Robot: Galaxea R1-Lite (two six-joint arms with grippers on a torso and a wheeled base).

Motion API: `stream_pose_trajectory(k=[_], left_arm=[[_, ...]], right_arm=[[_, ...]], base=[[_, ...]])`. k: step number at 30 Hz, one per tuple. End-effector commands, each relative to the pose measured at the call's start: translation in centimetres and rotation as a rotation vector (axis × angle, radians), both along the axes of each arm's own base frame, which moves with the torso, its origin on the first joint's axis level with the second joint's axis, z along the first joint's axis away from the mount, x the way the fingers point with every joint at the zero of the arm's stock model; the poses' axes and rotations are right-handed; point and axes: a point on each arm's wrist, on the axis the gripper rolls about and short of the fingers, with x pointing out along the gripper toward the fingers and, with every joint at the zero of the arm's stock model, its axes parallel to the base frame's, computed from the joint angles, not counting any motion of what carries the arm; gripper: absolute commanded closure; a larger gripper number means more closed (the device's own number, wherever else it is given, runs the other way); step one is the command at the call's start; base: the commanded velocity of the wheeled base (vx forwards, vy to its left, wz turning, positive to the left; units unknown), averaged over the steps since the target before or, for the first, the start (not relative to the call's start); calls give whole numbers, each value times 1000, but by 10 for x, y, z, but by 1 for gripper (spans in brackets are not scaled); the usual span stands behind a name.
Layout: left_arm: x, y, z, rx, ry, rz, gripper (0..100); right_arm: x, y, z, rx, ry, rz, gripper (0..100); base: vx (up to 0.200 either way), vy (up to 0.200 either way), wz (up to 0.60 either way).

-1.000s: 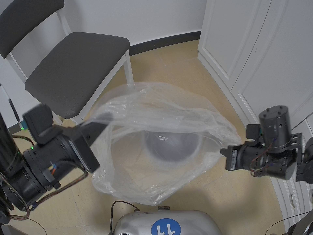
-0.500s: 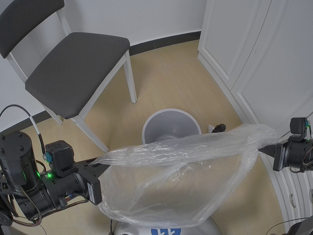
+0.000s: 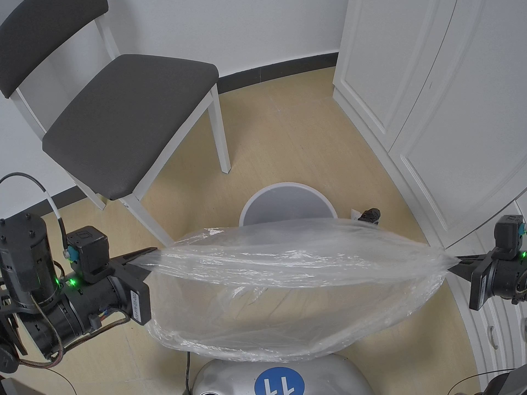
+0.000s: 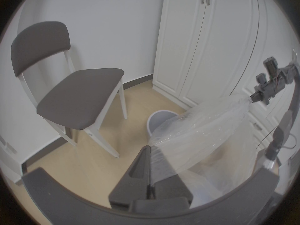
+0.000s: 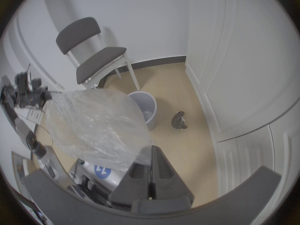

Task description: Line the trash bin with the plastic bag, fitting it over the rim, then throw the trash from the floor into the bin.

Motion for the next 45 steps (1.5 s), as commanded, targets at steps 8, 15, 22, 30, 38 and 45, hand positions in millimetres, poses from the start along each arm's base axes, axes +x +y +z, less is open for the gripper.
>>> stream_pose_trajectory(k=[8,15,22,30,38,45], left_arm=[[-5,21,-3,44,-26,13,100],[-3,22,-1,34,-33,20,100],[-9,5,-3,-2,-35,-117,100],[-14,-24,-2,-201,-57,-229,100],[-7,-39,1,-291,-92,-240,100],[-2,-47,22,-410,-115,-219,100]], right_arm=[[-17,-14,-17,-121,-18,43,100],[-19,-15,-18,-123,-25,47,100],[-18,-11,-17,-98,-34,83,100],[-25,7,-23,-27,-116,227,100],[-30,11,-30,-16,-117,277,100],[-28,18,-36,-15,-76,302,100]], base=[[0,0,0],[0,0,0],[0,0,0],[0,0,0],[0,0,0],[0,0,0]])
